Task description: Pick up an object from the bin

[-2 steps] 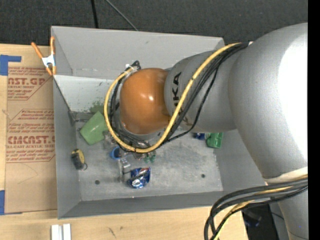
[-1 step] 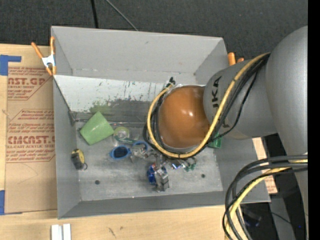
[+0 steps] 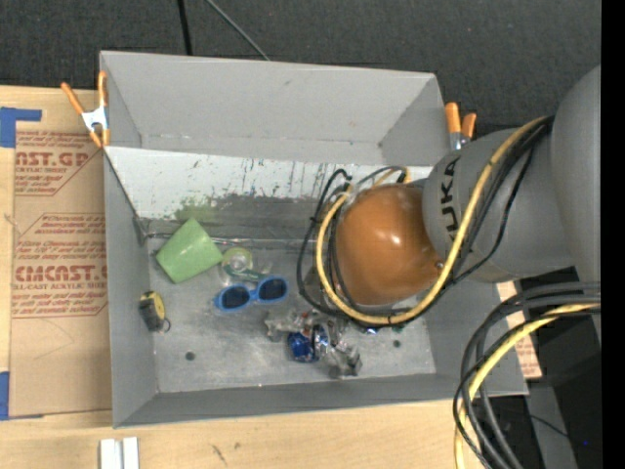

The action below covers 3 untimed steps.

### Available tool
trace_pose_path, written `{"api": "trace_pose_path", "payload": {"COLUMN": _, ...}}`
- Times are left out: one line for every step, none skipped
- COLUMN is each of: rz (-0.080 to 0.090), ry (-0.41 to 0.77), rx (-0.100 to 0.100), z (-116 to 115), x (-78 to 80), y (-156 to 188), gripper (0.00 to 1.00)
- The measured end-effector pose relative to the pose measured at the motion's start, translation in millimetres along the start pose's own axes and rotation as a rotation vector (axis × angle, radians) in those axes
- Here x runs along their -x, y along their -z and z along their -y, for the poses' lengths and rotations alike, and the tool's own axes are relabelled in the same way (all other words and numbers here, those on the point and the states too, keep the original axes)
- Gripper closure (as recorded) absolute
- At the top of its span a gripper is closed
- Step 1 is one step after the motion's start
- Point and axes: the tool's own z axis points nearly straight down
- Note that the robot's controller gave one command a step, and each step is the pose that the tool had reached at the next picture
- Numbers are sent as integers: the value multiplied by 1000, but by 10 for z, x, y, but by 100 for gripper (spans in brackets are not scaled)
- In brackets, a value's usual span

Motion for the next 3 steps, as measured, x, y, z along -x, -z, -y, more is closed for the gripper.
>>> {"api": "trace_pose_path", "payload": {"rz": 2, "ry": 0, "rx": 1, "z": -6, "x": 9, "y": 3, "gripper": 100}}
{"api": "trace_pose_path", "payload": {"rz": 5, "ry": -14, "rx": -4, "z": 701, "x": 513, "y": 16, "gripper": 100}}
{"api": "trace_pose_path", "payload": {"rz": 4, "ry": -13, "rx": -1, "z": 682, "x": 499, "y": 10, "gripper": 0}}
